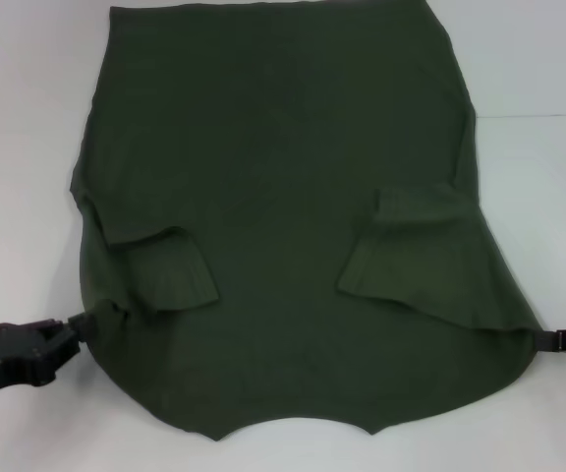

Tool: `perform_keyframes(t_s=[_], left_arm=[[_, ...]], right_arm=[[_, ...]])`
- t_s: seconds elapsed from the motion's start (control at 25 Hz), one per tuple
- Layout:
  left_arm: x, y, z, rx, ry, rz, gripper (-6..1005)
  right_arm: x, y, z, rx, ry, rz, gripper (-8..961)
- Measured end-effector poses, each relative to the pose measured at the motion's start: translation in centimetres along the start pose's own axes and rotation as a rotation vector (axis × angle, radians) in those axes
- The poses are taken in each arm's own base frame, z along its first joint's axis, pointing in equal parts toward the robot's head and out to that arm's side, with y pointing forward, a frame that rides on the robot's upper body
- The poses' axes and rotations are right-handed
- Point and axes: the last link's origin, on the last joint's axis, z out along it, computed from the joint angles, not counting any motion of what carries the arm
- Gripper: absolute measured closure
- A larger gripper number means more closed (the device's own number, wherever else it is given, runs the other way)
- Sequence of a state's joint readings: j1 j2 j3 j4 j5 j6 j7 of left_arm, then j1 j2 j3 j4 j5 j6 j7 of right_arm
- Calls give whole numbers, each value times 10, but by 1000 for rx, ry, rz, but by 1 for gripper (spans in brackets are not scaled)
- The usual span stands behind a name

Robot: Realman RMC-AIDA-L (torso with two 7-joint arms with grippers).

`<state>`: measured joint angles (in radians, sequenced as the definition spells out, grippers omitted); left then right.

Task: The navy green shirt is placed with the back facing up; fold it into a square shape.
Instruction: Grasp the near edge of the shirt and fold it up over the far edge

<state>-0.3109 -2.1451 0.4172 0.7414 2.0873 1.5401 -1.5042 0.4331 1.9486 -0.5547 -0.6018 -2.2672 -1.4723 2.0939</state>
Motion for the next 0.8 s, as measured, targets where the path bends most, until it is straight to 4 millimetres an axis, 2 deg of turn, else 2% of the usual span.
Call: perform_keyframes(t_s=[0.28, 0.8], left_arm=[[4, 1, -22, -29, 77, -118, 957], [-21, 16, -58, -72, 98, -212, 958]], right_arm=[[11, -1, -11, -50, -55, -42, 928], [60, -8, -44, -107, -135, -24, 929]])
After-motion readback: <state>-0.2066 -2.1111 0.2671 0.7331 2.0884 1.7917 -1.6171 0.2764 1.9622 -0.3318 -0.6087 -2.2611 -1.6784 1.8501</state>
